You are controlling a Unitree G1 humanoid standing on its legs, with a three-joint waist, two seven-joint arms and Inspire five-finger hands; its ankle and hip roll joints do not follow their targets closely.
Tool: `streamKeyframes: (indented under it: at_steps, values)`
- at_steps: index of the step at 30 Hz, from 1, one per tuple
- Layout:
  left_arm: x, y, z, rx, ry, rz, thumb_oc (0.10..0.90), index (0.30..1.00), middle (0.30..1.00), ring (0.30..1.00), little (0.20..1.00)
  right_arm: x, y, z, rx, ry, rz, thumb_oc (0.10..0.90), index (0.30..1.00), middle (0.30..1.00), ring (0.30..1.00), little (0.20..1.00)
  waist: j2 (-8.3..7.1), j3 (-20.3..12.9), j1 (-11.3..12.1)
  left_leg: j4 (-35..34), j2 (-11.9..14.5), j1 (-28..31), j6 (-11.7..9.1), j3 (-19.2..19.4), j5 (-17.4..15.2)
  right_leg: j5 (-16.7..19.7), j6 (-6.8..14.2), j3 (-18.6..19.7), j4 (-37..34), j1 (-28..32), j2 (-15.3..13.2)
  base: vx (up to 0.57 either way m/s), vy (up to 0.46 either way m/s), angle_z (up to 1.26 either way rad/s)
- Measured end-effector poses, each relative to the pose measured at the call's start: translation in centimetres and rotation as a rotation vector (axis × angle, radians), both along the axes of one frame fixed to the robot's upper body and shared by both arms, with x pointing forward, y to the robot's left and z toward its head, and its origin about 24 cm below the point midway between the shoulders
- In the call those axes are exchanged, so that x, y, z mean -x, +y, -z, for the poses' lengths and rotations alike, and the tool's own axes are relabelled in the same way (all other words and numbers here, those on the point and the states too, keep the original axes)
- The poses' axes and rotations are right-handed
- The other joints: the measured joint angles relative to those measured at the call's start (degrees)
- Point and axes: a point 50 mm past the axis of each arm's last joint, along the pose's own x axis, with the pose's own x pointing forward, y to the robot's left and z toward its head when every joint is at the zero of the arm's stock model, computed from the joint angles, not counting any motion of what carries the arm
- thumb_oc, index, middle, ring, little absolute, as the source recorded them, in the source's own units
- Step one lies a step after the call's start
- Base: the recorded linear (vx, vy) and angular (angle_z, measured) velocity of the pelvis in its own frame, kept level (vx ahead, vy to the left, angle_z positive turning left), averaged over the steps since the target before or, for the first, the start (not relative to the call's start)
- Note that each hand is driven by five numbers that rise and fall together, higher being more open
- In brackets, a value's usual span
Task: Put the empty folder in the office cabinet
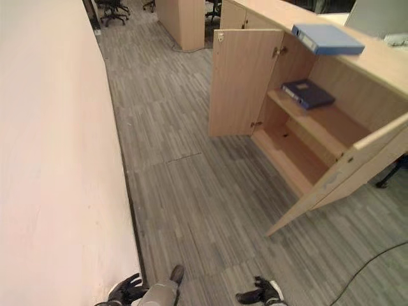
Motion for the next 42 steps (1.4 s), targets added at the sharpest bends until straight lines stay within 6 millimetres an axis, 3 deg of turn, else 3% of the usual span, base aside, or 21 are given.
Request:
streamKeyframes:
  at_steps: [2, 6, 9, 10, 12, 13, 15, 16, 18, 22, 23, 27, 28, 30, 33, 34, 35, 36, 39, 41, 42]
  values:
    - [-0.3, 0.6, -0.2, -0.032, 0.004, 0.016, 0.8, 0.9, 0.9, 0.9, 0.9, 0.0, 0.3, 0.1, -0.009, 0.004, 0.012, 0.8, 0.9, 0.9, 0.9, 0.9, -2.52, -0.3, 1.0, 1.6, -2.4, 0.2, 1.3, 1.2, -0.8, -1.5, 1.1, -0.2, 1.5, 0.1, -2.8, 0.29, 0.292, 0.4]
    - [0.0, 0.5, 0.0, -0.051, 0.03, 0.062, 0.8, 0.9, 0.9, 0.9, 0.9, -2.7, -0.3, -0.9, 0.0, -0.069, 0.035, 0.8, 0.9, 0.9, 0.9, 0.9, -2.52, -0.5, 1.3, 5.9, -5.7, -0.3, 3.4, 2.3, -4.0, -0.2, 3.0, 0.5, 1.7, 1.8, -5.0, 0.25, 0.254, 0.16]
    - [0.1, 0.5, 0.1, -0.06, 0.054, 0.094, 0.8, 0.9, 0.9, 0.9, 0.9, -5.3, 0.1, -1.8, -0.006, -0.137, 0.018, 0.8, 0.9, 0.9, 0.9, 0.9, -0.86, -0.4, 2.0, 7.4, -4.3, 1.0, 6.8, 5.5, -7.9, 1.7, 4.7, -1.0, 19.6, -6.1, -1.8, 0.28, 0.422, -0.09]
    - [0.2, 0.4, 0.2, -0.058, 0.061, 0.099, 0.8, 0.9, 0.9, 0.9, 0.9, -5.9, 0.2, -2.2, -0.009, -0.171, 0.013, 0.8, 0.9, 0.9, 0.9, 0.9, -0.35, 0.4, 0.2, 7.0, -4.3, 2.1, 6.8, 5.0, -8.5, 3.6, 4.4, -4.1, 28.8, -9.6, -2.0, 0.14, 0.234, 0.54]
    - [1.8, -0.6, 0.7, -0.024, 0.087, 0.107, 0.8, 0.9, 0.9, 0.9, 0.9, -5.0, 0.2, -1.9, -0.012, -0.167, 0.035, 0.8, 0.9, 0.9, 0.9, 0.9, 2.56, 0.3, -1.3, 5.1, -2.6, 6.3, 7.3, 3.4, -8.4, 14.7, 5.1, -9.4, 39.8, -13.2, -1.8, 0.34, 0.275, 0.58]
    - [1.6, -0.6, 0.6, -0.029, 0.067, 0.103, 0.8, 0.9, 0.9, 0.9, 0.9, -4.1, 0.5, -1.5, -0.023, -0.143, 0.029, 0.8, 0.9, 0.9, 0.9, 0.9, 2.98, 0.5, -1.2, 4.2, -2.6, 8.5, 10.2, 2.7, -11.1, 13.7, 5.3, -9.7, 42.7, -15.5, -0.9, 0.52, 0.349, 0.06]
    - [2.0, 0.4, 0.6, -0.052, 0.095, 0.093, 0.8, 0.9, 0.9, 0.9, 0.9, -4.4, 1.7, -1.5, -0.052, -0.163, 0.024, 0.8, 0.9, 0.9, 0.9, 0.9, 1.84, 1.4, -3.3, 2.5, -2.4, 10.9, 8.5, 1.8, -9.5, 10.5, 4.6, -10.4, 46.1, -18.9, 0.7, 0.47, 0.138, 0.17]
    - [2.3, 1.0, 0.5, -0.068, 0.103, 0.09, 0.8, 0.9, 0.9, 0.9, 0.9, -4.0, 1.7, -1.5, -0.059, -0.169, 0.026, 0.8, 0.9, 0.9, 0.9, 0.9, 2.31, 2.3, -5.3, -0.4, -2.2, 14.1, 9.5, 0.6, -9.2, 5.9, 4.1, -13.6, 41.1, -22.3, 2.3, 0.45, 0.025, 0.38]
    - [1.9, 1.7, 0.2, -0.087, 0.088, 0.091, 0.8, 0.9, 0.9, 0.9, 0.9, -3.0, 0.9, -1.2, -0.04, -0.144, 0.041, 0.8, 0.9, 0.9, 0.9, 0.9, 2.04, 3.0, -7.5, -3.2, -2.9, 17.4, 9.3, 0.2, -10.1, 5.2, 3.8, -18.0, 30.5, -25.8, 1.8, 0.41, -0.014, 0.26]
    - [1.2, 3.4, -0.4, -0.13, 0.071, 0.057, 0.8, 0.9, 0.9, 0.9, 0.9, -2.8, 0.3, -1.2, -0.04, -0.152, 0.095, 0.8, 0.9, 0.9, 0.9, 0.9, -0.36, 3.9, -10.7, -3.2, -5.8, 20.2, 9.1, 0.3, -12.9, 10.3, 2.7, -22.2, 5.0, -29.8, -1.6, 0.57, -0.052, 0.12]
    - [0.9, 3.6, -0.5, -0.145, 0.067, 0.073, 0.8, 0.9, 0.9, 0.9, 0.9, -2.1, 0.1, -1.0, -0.043, -0.134, 0.123, 0.8, 0.9, 0.9, 0.9, 0.9, 0.19, 4.0, -11.8, -3.9, -5.6, 23.1, 10.0, -0.2, -15.5, 12.2, 2.6, -22.4, 4.0, -30.8, -2.1, 0.59, -0.072, 0.26]
    - [1.5, 3.7, -0.4, -0.164, 0.091, 0.094, 0.8, 0.9, 0.9, 0.9, 0.9, -1.8, -0.5, -0.7, -0.031, -0.105, 0.16, 0.8, 0.9, 0.9, 0.9, 0.9, 1.32, 2.8, -13.7, -8.1, -1.4, 30.5, 6.8, -3.4, -19.5, 16.6, 2.6, -25.8, -0.9, -26.5, -3.2, 0.56, -0.081, 0.35]
    - [2.2, 3.0, 0.1, -0.147, 0.127, 0.102, 0.8, 0.9, 0.9, 0.9, 0.9, -1.6, -1.2, -0.7, -0.018, -0.098, 0.187, 0.8, 0.9, 0.9, 0.9, 0.9, 3.63, 2.6, -14.5, -8.2, 1.7, 33.0, 4.8, -4.7, -20.4, 18.1, 1.5, -27.5, 3.1, -25.6, -1.4, 0.5, -0.051, 0.43]
    - [1.9, 2.3, 0.3, -0.134, 0.121, 0.123, 0.8, 0.9, 0.9, 0.9, 0.9, -1.6, -1.8, -0.9, 0.001, -0.093, 0.181, 0.8, 0.9, 0.9, 0.9, 0.9, 3.45, 2.3, -15.1, -5.8, 2.1, 33.4, 2.2, -6.1, -19.2, 18.9, -5.5, -27.8, 5.0, -24.3, -0.7, 0.51, -0.068, 0.27]
    - [1.5, 0.8, 0.4, -0.097, 0.097, 0.166, 0.8, 0.9, 0.9, 0.9, 0.9, -0.9, -4.1, -1.2, 0.065, -0.067, 0.183, 0.8, 0.9, 0.9, 0.9, 0.9, 4.91, 1.2, -16.3, 2.8, 3.5, 32.3, -2.9, -5.9, -13.4, 13.5, -6.0, -29.6, 6.2, -19.5, 1.4, 0.49, -0.107, 0.23]
    - [1.3, 0.7, 0.4, -0.095, 0.094, 0.166, 0.8, 0.9, 0.9, 0.9, 0.9, -0.7, -4.3, -1.2, 0.072, -0.058, 0.187, 0.8, 0.9, 0.9, 0.9, 0.9, 4.96, 1.2, -16.4, 5.9, 3.5, 31.4, -4.3, -5.5, -12.6, 13.0, -6.2, -29.7, 5.4, -18.1, 1.8, 0.35, -0.133, -0.05]
    - [0.9, 0.6, 0.3, -0.095, 0.078, 0.174, 0.8, 0.9, 0.9, 0.9, 0.9, -0.4, -4.8, -1.2, 0.089, -0.045, 0.192, 0.8, 0.9, 0.9, 0.9, 0.9, 4.48, 1.2, -16.0, 17.7, 1.7, 26.5, -8.0, -4.6, -7.8, 12.5, -7.1, -28.6, 2.3, -15.1, 2.8, 0.37, -0.149, -0.24]
    - [0.4, 0.4, 0.2, -0.093, 0.064, 0.178, 0.8, 0.9, 0.9, 0.9, 0.9, -0.3, -5.1, -1.3, 0.096, -0.041, 0.192, 0.8, 0.9, 0.9, 0.9, 0.9, 4.09, 1.2, -15.1, 24.3, -0.6, 23.6, -7.9, -5.7, -3.8, 12.5, -7.4, -27.5, 1.3, -14.0, 2.7, 0.24, -0.09, -0.58]
    - [-0.4, 0.4, 0.0, -0.098, 0.052, 0.19, 0.8, 0.9, 0.9, 0.9, 0.9, -0.4, -5.1, -1.3, 0.101, -0.032, 0.179, 0.8, 0.9, 0.9, 0.9, 0.9, 2.21, 1.7, -14.0, 36.0, -3.9, 13.6, -6.6, -7.0, -1.6, 10.4, -8.2, -24.6, -0.7, -8.8, 2.3, 0.49, -0.14, -0.37]
    - [-2.0, 0.7, -0.7, -0.111, 0.005, 0.194, 0.8, 0.9, 0.9, 0.9, 0.9, -0.7, -4.3, -1.1, 0.077, -0.03, 0.185, 0.8, 0.9, 0.9, 0.9, 0.9, -0.24, 2.8, -11.9, 36.0, -2.5, 1.9, -1.3, -3.8, -4.0, 8.8, -8.8, -21.1, -3.9, -4.3, 0.8, 0.54, 0.063, -0.49]
    - [-2.3, 0.8, -0.8, -0.11, -0.012, 0.186, 0.8, 0.9, 0.9, 0.9, 0.9, -1.0, -4.1, -1.1, 0.07, -0.038, 0.193, 0.8, 0.9, 0.9, 0.9, 0.9, -0.37, 3.2, -11.4, 32.8, -1.2, -4.5, -0.5, -2.6, -3.8, 8.6, -8.6, -19.6, -6.0, -2.2, 0.6, 0.59, 0.171, -0.82]
